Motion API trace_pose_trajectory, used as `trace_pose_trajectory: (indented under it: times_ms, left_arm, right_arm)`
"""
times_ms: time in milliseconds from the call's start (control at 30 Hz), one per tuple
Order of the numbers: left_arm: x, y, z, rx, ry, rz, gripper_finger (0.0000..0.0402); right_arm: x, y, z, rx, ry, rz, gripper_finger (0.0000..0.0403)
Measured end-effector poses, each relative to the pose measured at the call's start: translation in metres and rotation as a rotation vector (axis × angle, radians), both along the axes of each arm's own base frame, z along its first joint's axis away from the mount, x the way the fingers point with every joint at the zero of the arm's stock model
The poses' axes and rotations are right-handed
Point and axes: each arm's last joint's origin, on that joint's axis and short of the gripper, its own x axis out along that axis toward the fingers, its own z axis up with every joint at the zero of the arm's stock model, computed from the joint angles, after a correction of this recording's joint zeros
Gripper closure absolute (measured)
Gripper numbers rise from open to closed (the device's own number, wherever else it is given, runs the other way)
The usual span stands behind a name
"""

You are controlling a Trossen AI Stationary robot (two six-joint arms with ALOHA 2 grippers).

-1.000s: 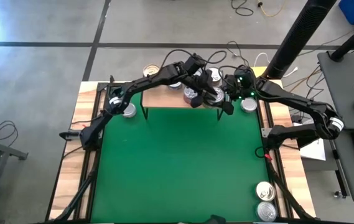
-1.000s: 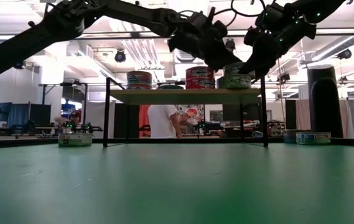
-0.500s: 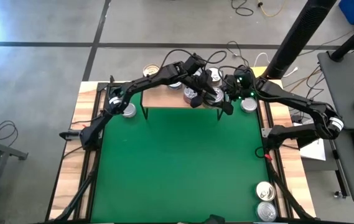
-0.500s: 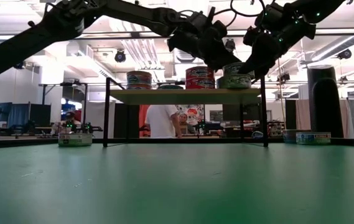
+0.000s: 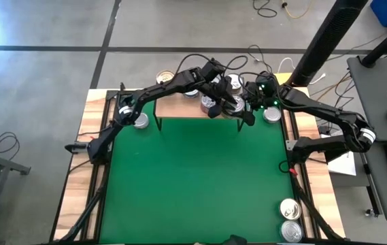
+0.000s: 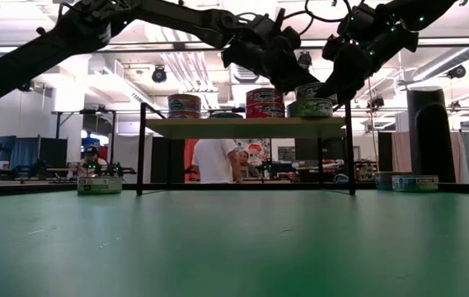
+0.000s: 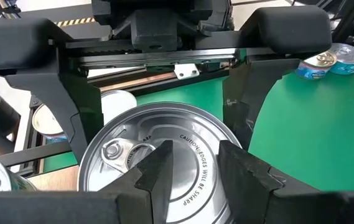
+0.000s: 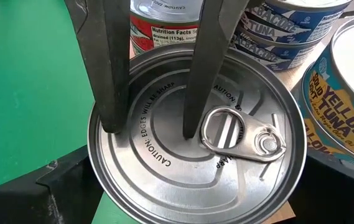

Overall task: Stack canned seafood by type on shelf
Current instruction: Stack the green tuna can on top of the green tuna can on the shelf

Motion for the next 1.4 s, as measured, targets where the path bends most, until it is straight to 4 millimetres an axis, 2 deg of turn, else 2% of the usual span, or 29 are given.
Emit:
trace_pose_trajectory:
  times_ms: [300, 567, 1000, 1233, 1400]
  left_arm:
    - [-0.011, -0.003, 0.025, 0.042, -0.037, 0.004, 0.0296]
    - [-0.01, -0.004, 0.027, 0.055, -0.063, -0.016, 0.0323]
    - [-0.008, -0.011, 0.03, 0.005, -0.093, -0.089, 0.033]
    - [-0.01, -0.013, 0.033, 0.015, -0.09, -0.098, 0.0393]
    - [-0.016, -0.014, 0.046, 0.035, -0.114, -0.099, 0.0399]
  right_arm:
    - [0.0, 0.0, 0.0, 0.005, 0.001, 0.004, 0.0003]
    - [0.0, 0.0, 0.0, 0.003, 0.001, 0.002, 0.0003]
    - [0.0, 0.0, 0.0, 0.002, 0.001, 0.001, 0.0003]
    - [0.0, 0.0, 0.0, 0.003, 0.001, 0.001, 0.0003]
    - [0.0, 0.0, 0.0, 0.003, 0.001, 0.001, 0.0003]
